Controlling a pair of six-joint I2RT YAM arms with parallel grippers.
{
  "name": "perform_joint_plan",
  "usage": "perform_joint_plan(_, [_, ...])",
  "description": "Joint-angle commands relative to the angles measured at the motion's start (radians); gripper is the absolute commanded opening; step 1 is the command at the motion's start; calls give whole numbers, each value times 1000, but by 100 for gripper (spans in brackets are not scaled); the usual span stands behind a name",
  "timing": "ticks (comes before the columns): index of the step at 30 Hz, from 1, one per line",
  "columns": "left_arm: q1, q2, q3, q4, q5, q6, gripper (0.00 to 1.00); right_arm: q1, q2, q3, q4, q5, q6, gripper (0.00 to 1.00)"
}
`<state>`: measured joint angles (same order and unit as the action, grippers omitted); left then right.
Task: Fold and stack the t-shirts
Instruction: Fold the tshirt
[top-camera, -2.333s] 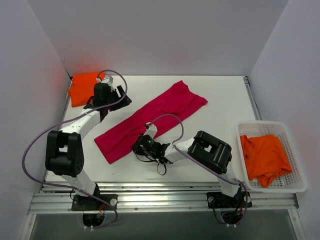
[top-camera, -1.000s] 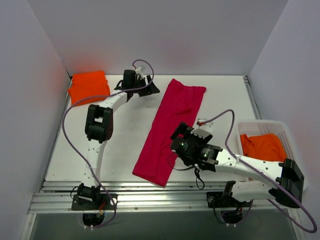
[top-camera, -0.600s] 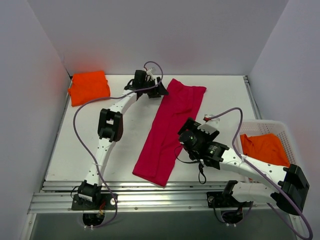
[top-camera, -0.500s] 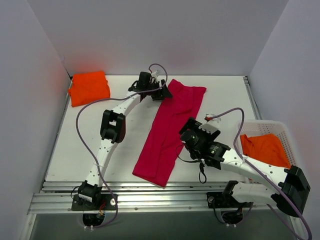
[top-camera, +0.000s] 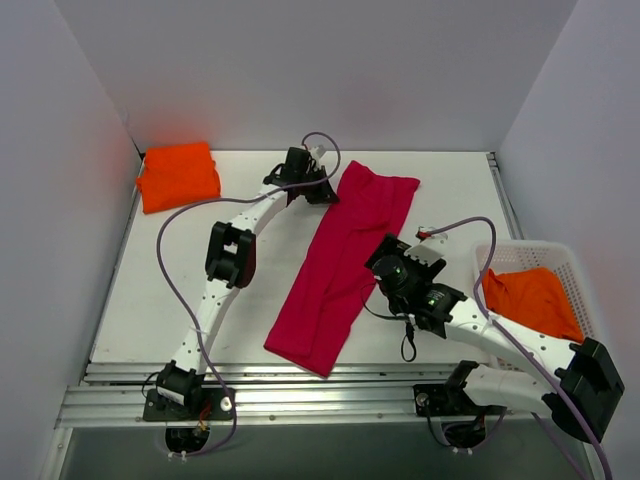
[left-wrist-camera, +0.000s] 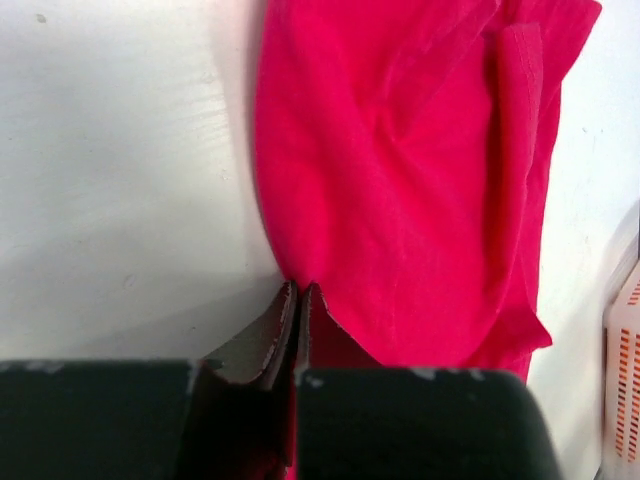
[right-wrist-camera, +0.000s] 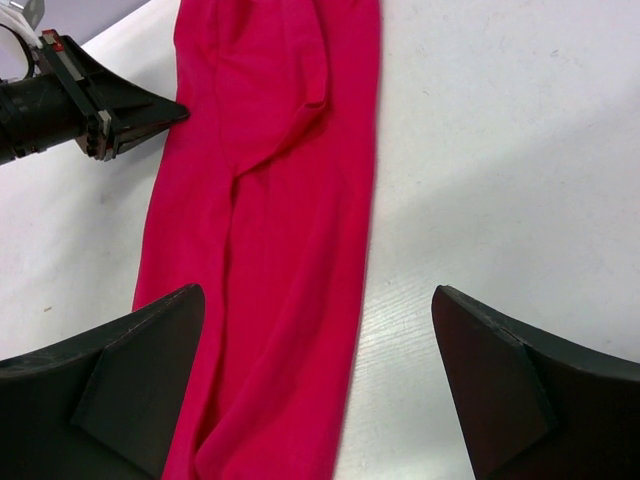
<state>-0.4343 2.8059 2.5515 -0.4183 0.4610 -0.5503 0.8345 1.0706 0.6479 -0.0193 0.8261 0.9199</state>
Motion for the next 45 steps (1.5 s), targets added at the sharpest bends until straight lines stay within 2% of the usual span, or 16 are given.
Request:
perform_joint_plan(1, [5, 12, 6, -14, -61, -13, 2, -12, -23, -13, 9, 4, -12, 93])
perform_joint_plan(6, [35, -38, -66, 39, -85, -46, 2, -23, -17, -14, 44, -4, -19, 91])
perform_joint_plan(11, [101, -137, -259, 153, -111, -86, 2, -29, 18, -11, 68, -19, -26, 91])
perform_joint_plan(19, [209, -240, -467, 266, -156, -146, 2, -35, 66, -10, 97, -47, -27, 91])
perform_joint_plan(26, [224, -215, -389, 228, -136, -108, 2, -44, 91, -10, 113, -53, -32, 90])
perform_joint_plan(27, [224, -209, -375, 224, -128, -103, 7, -43, 94, -10, 113, -53, -32, 91])
perform_joint_plan(28, [224, -204, -352, 225, -118, -99, 19, -43, 95, -11, 111, -53, -30, 91])
perform_joint_plan(29, [224, -198, -344, 230, -95, -91, 37, -43, 98, -11, 111, -51, -30, 92])
perform_joint_plan(30, [226, -195, -338, 234, -79, -86, 74, -44, 100, -13, 108, -45, -27, 93])
perform_joint_plan(31, [227, -194, -335, 260, -56, -83, 94, -43, 100, -13, 105, -44, -26, 94])
perform_joint_plan(35, [258, -218, -381, 358, 48, -111, 94, -41, 100, -17, 67, -13, 7, 100])
perform_joint_plan(38, [276, -401, -517, 482, 27, -120, 94, -32, 124, 5, 24, -2, 5, 100])
perform_joint_plan(41, [253, -598, -826, 578, -116, -88, 94, 3, 147, 38, -45, 8, 23, 100])
perform_joint_plan(42, [237, -741, -1008, 596, -167, -59, 94, 15, 147, 38, -45, -1, 34, 100])
perform_joint_plan(43, [217, -811, -1093, 608, -303, -44, 94, 29, 143, 27, -38, -14, 40, 100])
perform_joint_plan(45, [140, -994, -1235, 575, -448, -22, 94, 77, 129, 10, 7, -80, 37, 100])
